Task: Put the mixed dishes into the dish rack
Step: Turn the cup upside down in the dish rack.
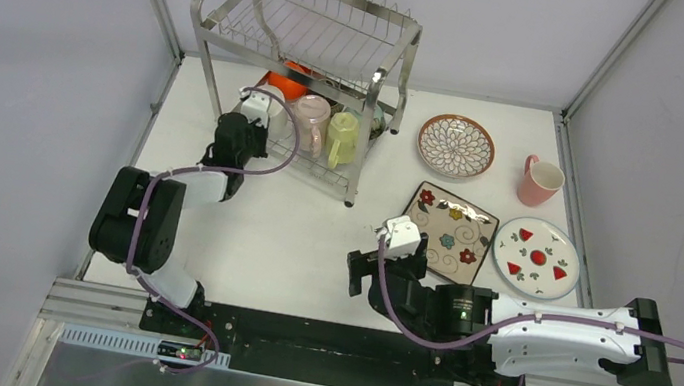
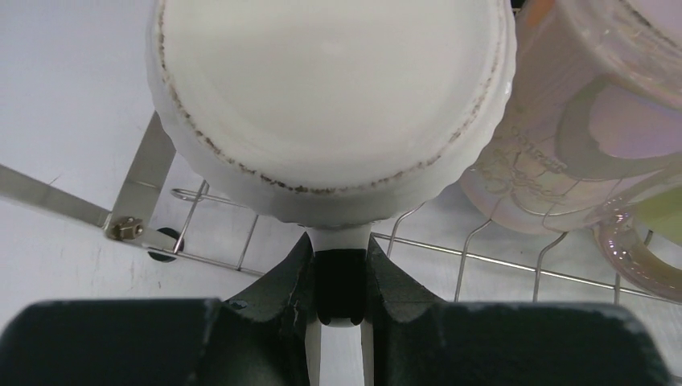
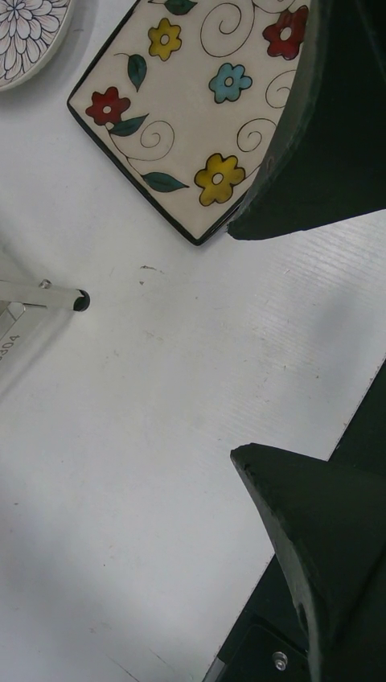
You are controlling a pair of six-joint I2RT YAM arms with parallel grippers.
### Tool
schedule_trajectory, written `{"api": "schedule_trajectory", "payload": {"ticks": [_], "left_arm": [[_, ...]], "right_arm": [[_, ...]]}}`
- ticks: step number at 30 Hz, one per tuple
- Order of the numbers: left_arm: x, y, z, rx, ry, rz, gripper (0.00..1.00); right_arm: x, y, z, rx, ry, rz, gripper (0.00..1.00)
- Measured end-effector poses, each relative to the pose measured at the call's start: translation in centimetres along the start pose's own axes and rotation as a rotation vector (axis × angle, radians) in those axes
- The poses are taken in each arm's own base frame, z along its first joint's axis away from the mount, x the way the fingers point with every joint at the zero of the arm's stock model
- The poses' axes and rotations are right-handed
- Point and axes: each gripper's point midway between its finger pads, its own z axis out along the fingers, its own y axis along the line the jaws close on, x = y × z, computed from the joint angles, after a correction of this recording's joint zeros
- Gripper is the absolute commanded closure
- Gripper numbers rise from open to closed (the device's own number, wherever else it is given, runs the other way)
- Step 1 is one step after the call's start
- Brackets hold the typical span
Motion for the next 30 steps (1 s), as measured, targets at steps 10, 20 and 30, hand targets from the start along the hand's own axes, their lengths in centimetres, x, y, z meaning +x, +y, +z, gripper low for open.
{"api": "schedule_trajectory", "payload": {"ticks": [10, 20, 30], "left_arm": [[1.1, -1.1, 0.9, 0.059, 0.041, 0.003, 0.90], [1.3, -1.6, 1.2, 0.091, 0.073, 0.011, 0.77], [-0.9, -2.0, 1.8, 0.113, 0.018, 0.012, 0.76]], "right_arm": [[0.4, -0.1, 0.2, 0.010, 0.011, -0.005, 0.00], [0.4, 0.0, 0.2, 0.008, 0.013, 0.001, 0.00], [0.9, -0.4, 0.3, 0.017, 0.018, -0.006, 0.00]]}}
